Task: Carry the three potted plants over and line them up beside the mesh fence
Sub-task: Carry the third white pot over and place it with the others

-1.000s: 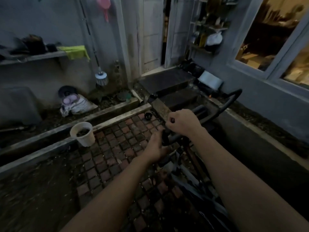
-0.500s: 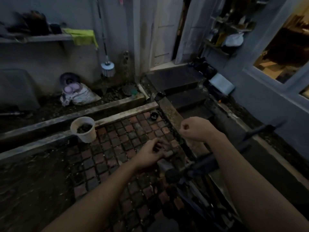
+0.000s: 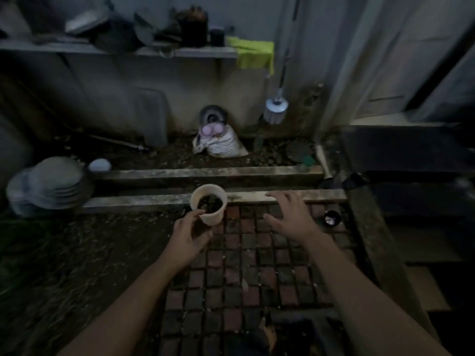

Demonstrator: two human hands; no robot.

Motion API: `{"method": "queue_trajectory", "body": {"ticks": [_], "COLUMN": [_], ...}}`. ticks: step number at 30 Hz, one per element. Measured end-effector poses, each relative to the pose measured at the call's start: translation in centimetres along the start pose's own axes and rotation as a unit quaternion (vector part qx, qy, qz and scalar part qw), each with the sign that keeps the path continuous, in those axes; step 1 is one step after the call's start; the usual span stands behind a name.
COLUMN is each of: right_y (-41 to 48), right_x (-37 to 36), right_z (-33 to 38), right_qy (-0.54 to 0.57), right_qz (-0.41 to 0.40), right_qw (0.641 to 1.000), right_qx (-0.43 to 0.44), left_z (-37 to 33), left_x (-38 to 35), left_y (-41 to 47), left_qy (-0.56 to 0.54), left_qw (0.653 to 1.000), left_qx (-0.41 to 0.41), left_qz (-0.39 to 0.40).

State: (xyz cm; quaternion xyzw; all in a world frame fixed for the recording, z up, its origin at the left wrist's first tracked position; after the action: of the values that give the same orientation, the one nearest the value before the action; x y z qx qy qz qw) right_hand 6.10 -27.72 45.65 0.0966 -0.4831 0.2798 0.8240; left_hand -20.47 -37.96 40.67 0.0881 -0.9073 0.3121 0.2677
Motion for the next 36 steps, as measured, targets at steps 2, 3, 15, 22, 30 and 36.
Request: {"method": "queue_trajectory", "body": {"ticks": [2, 3, 15, 22, 30, 36], "right_y": [5.5, 8.0, 34.7, 43.1, 42.9, 42.6], "right_x": [-3.8, -5.8, -39.6, -53.2, -54.3, -56.0], "right_z": [-1.6, -2.5, -19.3, -26.4, -27.0, -24.5], "right_qy": [0.036, 0.045, -0.048, -0.135, -0.08, -0.094], "right_qz": [0.006, 0.007, -0.012, 0.015, -0.116, -0.234], "right_qw": [0.999, 0.999, 0.981, 0.955, 0.928, 0.884], "right_qx": [-0.007, -0.007, 0.187, 0.263, 0.344, 0.394], "left_z": [2.4, 3.3, 22.3, 30.2, 31.7, 32.9], "left_x": [1.1, 1.1, -15.6, -20.4, -20.9, -18.5], "left_y": [4.7, 6.8, 48.4, 57.9, 61.1, 64.2], "left_qy": [-0.009, -0.009, 0.197, 0.056, -0.073, -0.111], "left_qw": [0.998, 0.997, 0.979, 0.964, 0.917, 0.894], "left_qx": [0.051, 0.068, -0.008, -0.158, -0.328, -0.372], "left_qz": [-0.028, -0.032, -0.053, -0.208, -0.216, -0.223]}}
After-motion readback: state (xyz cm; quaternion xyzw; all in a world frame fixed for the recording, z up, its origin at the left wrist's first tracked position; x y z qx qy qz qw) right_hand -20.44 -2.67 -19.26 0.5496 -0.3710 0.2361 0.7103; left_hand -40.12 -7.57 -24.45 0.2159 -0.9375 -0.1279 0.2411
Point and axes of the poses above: each hand's wrist, its own y-axis towards the middle knuckle, its own x-axis out of the back of the hand, z = x × y, the point moved 6 cm from there along y, towards the middle knuckle, and after that the axes turned 15 degrees about x, right-handed, at the moved point
